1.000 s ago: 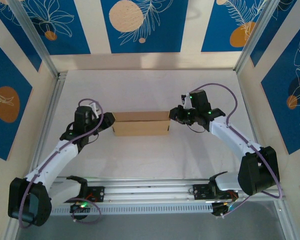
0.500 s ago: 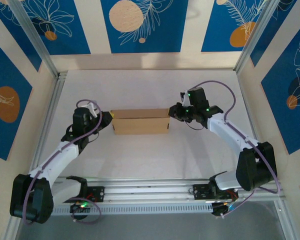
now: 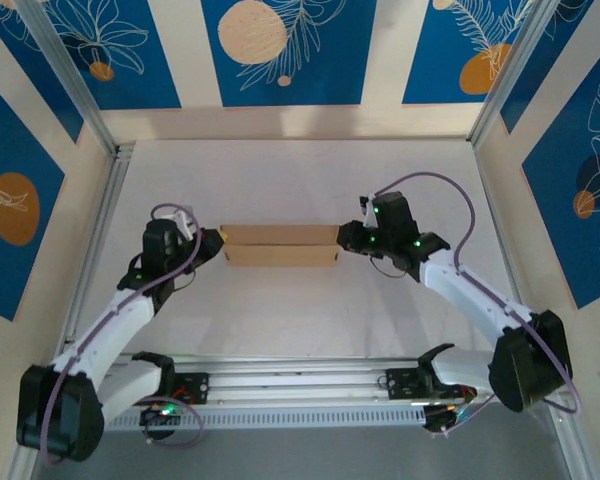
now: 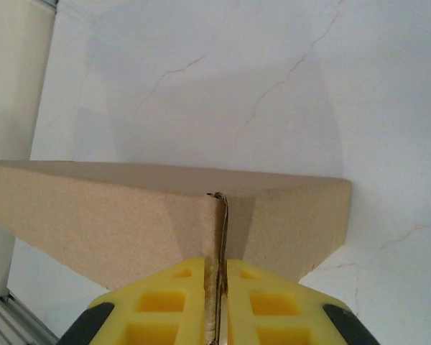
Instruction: Fold the paper box
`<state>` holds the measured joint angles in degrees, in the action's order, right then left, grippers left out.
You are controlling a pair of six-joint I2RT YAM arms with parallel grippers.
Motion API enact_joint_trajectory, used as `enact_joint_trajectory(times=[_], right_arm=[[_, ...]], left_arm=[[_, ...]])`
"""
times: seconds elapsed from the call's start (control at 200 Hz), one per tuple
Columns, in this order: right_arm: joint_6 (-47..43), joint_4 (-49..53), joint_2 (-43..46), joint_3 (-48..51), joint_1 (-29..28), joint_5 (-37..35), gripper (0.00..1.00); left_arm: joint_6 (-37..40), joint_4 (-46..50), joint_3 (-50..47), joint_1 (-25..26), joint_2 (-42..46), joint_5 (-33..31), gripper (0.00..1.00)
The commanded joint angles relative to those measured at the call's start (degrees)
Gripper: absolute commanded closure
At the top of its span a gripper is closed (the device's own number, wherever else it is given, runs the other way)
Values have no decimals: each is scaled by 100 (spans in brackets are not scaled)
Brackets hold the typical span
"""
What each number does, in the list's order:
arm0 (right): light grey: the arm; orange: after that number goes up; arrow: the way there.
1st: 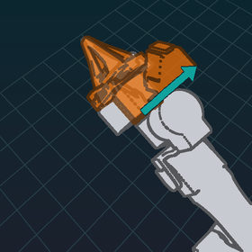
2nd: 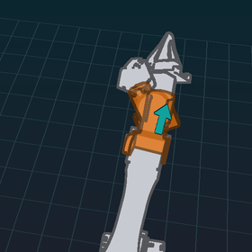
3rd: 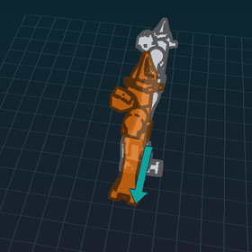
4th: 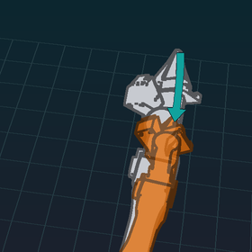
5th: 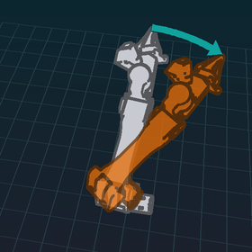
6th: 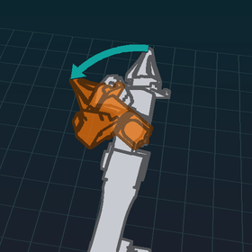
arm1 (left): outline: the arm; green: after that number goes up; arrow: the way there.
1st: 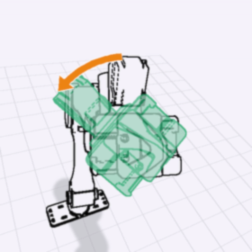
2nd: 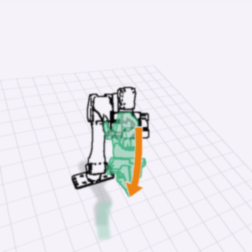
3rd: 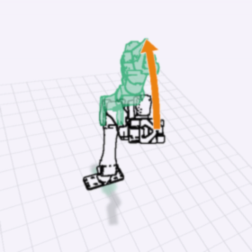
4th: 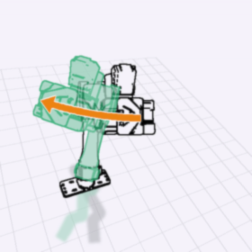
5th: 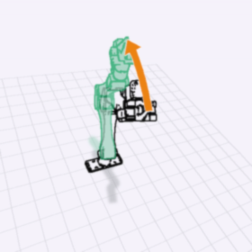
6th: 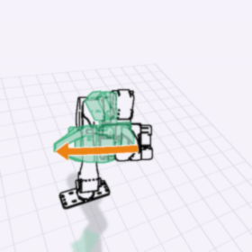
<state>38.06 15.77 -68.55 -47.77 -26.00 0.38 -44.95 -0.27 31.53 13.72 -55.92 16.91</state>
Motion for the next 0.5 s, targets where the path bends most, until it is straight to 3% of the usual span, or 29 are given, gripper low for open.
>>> enact_joint_trajectory(times=[0.0,0.29,0.495], right_arm=[[102,589,252,606,-102,-454,86],[337,679,1417,1174,-625,-950,79],[307,916,1537,1193,-590,-895,59]], left_arm=[[-136,1309,-461,192,356,-142,90],[-299,2201,-729,457,1388,-223,73],[-228,2271,-662,462,1399,-267,54]])
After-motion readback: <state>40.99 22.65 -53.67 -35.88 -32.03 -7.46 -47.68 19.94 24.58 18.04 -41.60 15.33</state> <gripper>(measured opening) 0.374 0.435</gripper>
